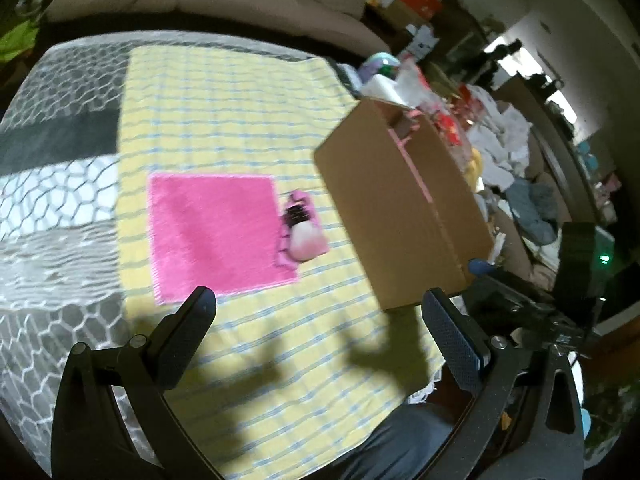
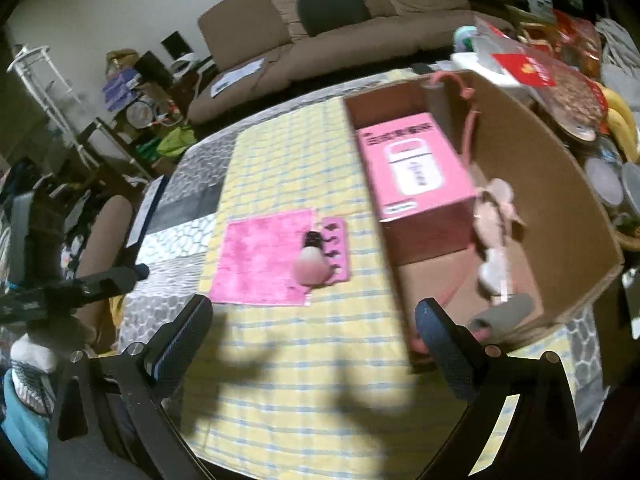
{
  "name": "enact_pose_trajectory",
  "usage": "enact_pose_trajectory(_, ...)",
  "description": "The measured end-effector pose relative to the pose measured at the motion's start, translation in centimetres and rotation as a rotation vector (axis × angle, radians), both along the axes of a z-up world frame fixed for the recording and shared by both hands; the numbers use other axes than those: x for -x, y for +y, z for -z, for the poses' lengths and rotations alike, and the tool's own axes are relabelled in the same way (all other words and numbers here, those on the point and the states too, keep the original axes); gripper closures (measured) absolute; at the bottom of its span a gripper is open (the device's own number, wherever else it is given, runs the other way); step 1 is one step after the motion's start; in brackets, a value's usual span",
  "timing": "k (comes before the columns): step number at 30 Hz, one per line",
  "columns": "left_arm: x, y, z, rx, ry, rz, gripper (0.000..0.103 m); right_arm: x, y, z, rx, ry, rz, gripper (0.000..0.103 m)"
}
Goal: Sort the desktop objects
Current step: 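Grasp the pink makeup brush handle with the right gripper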
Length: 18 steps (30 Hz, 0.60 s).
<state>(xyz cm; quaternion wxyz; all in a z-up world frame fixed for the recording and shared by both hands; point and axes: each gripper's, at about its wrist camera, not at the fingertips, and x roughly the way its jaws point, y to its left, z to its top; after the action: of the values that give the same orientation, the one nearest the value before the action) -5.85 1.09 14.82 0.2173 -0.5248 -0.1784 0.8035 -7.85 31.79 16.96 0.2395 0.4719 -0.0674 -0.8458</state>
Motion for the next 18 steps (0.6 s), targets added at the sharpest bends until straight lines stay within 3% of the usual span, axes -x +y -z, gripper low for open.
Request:
enact_pose_trajectory(8,-1.2,-4.6,3.2,0.005,-0.042,-0.053,0.0,-1.7,-6.1,1.0,-0.094,0.074,-0.087,0.001)
enact_pose_trajectory(13,-1.2,-6.2,4.9,0.012,-0.055,-0.058,0.0,-1.6,-8.6,3.2,-0.08,0.066,-0.11,0.004)
enact_pose_trajectory(18,-1.0,-6.4,6.2,0.055,-0.044,-0.039,0.0,-0.6,-10.5,6.4,-0.099,0.046,-0.111,0.021)
